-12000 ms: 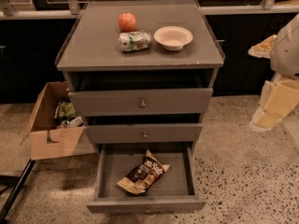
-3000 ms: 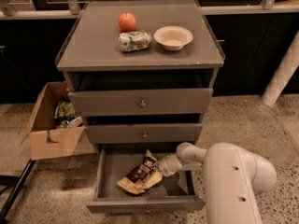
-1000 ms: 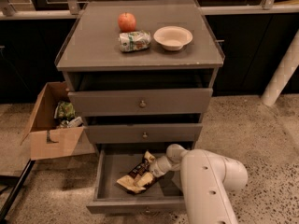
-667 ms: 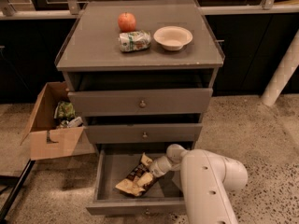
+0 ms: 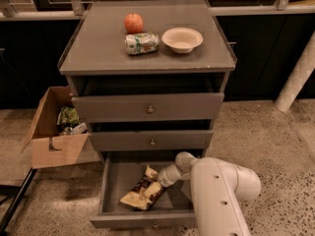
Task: Pick brown chip bag from bottom drawer and place on counter
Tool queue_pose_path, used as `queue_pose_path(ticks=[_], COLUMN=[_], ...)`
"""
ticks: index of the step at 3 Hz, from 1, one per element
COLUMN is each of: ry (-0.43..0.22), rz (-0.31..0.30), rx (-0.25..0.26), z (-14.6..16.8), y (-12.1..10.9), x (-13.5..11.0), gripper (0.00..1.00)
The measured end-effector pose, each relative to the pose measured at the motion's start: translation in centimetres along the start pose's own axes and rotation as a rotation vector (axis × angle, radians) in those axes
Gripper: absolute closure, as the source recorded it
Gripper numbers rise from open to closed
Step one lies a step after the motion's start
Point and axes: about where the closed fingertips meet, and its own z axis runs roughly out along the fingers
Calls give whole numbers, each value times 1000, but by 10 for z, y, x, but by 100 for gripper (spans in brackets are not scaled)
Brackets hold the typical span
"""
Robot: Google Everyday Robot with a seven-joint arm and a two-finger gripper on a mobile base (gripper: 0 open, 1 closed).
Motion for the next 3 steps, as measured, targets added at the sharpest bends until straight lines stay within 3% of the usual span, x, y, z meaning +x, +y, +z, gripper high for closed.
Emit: queue_pose_path(ticks=[2,3], ry=[-6,-124], rz=[-11,-80], rx=[7,87], z=[-7,-56], y=[2,13], x=[-5,-34], gripper=[100,100])
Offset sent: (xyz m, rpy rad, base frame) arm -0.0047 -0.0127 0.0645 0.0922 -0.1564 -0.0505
